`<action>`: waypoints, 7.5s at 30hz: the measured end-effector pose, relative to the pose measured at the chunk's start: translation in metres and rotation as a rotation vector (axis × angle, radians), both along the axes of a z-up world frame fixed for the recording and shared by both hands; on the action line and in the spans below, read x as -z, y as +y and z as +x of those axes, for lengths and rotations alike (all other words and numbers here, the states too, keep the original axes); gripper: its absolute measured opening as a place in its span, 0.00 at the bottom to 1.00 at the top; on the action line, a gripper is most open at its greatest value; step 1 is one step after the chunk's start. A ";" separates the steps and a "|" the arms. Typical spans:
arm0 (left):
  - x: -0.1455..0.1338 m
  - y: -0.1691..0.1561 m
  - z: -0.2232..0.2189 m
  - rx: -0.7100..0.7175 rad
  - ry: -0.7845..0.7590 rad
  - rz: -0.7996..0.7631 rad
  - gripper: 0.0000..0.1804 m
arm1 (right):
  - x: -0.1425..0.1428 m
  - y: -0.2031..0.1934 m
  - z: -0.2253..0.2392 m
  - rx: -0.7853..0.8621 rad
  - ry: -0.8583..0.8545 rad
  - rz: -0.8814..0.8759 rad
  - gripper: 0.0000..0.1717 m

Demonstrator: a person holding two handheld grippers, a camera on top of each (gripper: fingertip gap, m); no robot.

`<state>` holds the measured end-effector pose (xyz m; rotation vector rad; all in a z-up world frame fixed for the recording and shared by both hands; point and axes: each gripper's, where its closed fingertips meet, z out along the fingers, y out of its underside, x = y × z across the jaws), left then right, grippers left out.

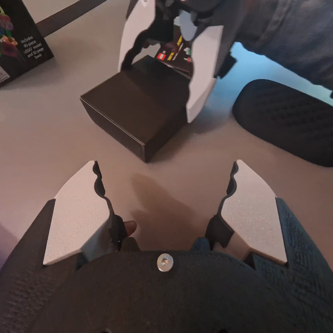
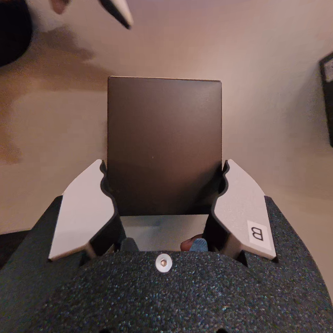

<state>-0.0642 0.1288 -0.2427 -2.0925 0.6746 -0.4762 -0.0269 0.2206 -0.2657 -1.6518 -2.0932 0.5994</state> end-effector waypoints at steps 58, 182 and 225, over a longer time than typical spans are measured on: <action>-0.035 -0.219 -0.253 -1.070 0.299 -0.009 0.24 | -0.051 -0.152 -0.304 -0.101 0.198 -0.225 0.45; -0.037 0.015 -0.015 0.152 0.238 0.548 0.29 | -0.119 -0.062 0.010 0.075 0.673 -0.185 0.55; -0.025 -0.017 0.015 0.237 0.358 0.640 0.33 | -0.091 -0.125 -0.001 -0.368 0.492 0.389 0.29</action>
